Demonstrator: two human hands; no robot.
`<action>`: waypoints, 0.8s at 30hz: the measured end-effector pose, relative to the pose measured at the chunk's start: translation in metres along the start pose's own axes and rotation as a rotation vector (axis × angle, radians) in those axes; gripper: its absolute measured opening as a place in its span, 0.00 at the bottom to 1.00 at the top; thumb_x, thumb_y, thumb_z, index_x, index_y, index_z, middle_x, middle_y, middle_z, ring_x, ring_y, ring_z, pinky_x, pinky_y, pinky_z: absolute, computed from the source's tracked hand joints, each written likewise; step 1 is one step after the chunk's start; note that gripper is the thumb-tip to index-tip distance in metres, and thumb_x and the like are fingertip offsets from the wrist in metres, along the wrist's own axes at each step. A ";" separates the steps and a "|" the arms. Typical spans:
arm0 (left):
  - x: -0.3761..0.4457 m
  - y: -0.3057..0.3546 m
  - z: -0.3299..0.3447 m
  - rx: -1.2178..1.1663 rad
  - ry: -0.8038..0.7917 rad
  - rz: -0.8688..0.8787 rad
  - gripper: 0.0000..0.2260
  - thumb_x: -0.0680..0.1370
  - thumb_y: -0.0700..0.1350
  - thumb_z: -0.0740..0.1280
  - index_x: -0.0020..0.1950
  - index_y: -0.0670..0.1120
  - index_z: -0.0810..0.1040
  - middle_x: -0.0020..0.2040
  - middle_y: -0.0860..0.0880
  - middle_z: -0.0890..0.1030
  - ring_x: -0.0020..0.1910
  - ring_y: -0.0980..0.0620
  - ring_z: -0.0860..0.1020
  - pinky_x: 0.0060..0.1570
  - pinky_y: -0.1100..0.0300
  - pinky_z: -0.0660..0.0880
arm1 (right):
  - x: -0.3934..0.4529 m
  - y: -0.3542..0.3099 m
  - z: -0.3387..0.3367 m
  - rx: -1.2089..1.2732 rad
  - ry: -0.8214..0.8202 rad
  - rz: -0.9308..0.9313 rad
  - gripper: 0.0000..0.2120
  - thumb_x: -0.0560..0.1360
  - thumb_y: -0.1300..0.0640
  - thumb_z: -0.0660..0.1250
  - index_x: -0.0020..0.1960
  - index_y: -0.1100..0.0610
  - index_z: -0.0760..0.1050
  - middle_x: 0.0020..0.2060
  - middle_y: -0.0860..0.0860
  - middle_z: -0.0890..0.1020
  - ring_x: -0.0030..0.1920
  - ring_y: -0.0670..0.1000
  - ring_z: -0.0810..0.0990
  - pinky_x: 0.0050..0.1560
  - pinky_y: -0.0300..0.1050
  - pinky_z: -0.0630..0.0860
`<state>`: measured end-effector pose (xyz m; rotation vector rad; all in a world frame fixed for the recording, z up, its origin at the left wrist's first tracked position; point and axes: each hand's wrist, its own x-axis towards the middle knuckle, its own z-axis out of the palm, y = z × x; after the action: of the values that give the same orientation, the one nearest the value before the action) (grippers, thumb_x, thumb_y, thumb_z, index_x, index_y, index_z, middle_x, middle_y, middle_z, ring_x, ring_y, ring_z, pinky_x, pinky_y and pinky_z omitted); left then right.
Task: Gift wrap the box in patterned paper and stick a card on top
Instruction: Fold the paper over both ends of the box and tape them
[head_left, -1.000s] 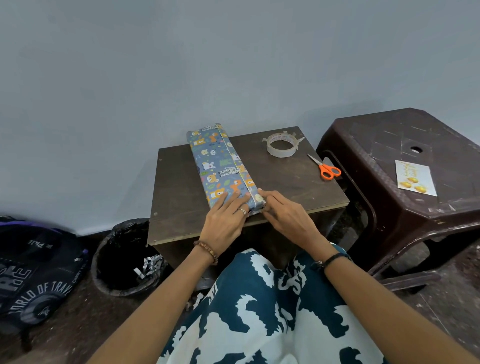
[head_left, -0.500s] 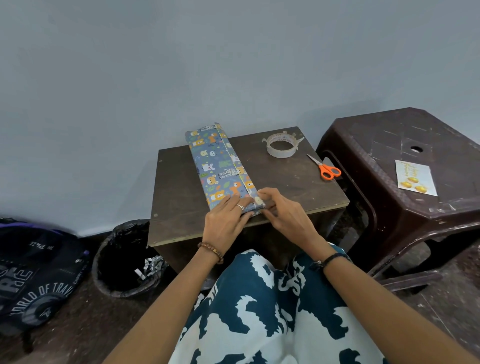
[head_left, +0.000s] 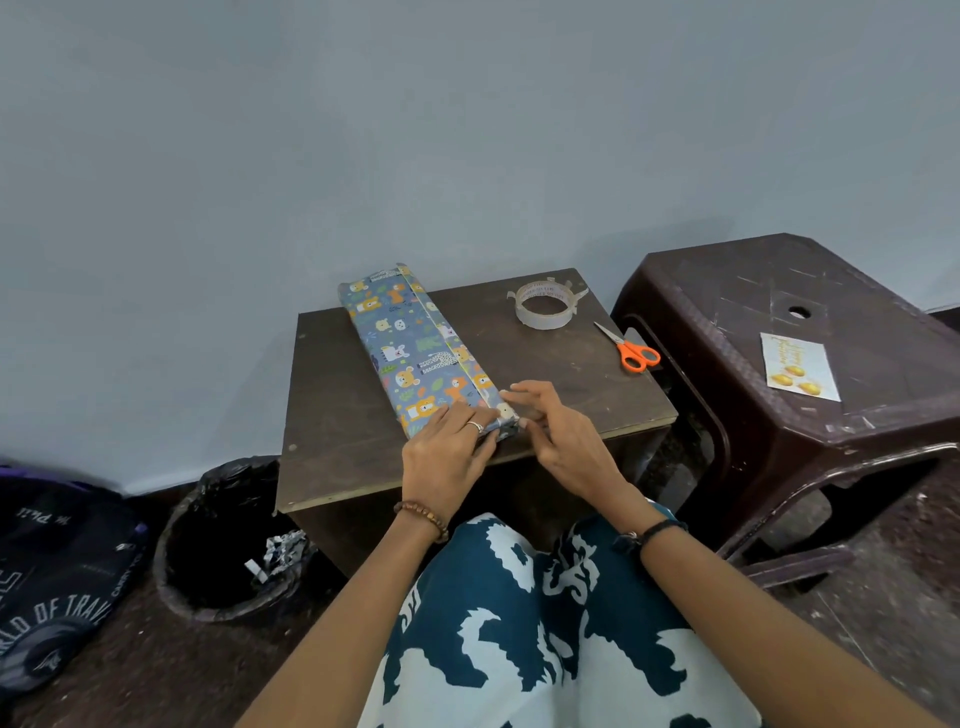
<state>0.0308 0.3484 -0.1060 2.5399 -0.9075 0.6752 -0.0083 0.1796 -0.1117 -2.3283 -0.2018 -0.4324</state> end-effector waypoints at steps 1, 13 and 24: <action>0.000 0.000 0.001 0.000 0.004 -0.004 0.11 0.74 0.51 0.62 0.49 0.51 0.81 0.44 0.53 0.81 0.44 0.55 0.81 0.36 0.64 0.76 | 0.002 0.000 -0.001 -0.002 -0.004 0.008 0.18 0.76 0.65 0.59 0.64 0.52 0.65 0.56 0.46 0.79 0.40 0.46 0.80 0.43 0.45 0.78; -0.001 0.002 0.010 0.052 0.204 0.037 0.09 0.73 0.49 0.63 0.45 0.50 0.82 0.42 0.54 0.81 0.45 0.55 0.81 0.48 0.63 0.72 | 0.111 0.016 -0.018 -0.244 0.158 0.295 0.17 0.77 0.66 0.56 0.65 0.60 0.70 0.60 0.56 0.76 0.51 0.54 0.78 0.46 0.45 0.72; -0.001 0.002 0.011 0.007 0.220 0.052 0.08 0.73 0.48 0.65 0.46 0.49 0.83 0.43 0.53 0.82 0.48 0.54 0.82 0.51 0.63 0.73 | 0.114 0.034 -0.019 -0.360 0.031 0.441 0.16 0.77 0.61 0.61 0.65 0.58 0.68 0.54 0.56 0.78 0.49 0.54 0.78 0.45 0.47 0.72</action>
<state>0.0321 0.3427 -0.1152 2.3956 -0.8969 0.9535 0.1025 0.1441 -0.0801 -2.6154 0.4329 -0.2977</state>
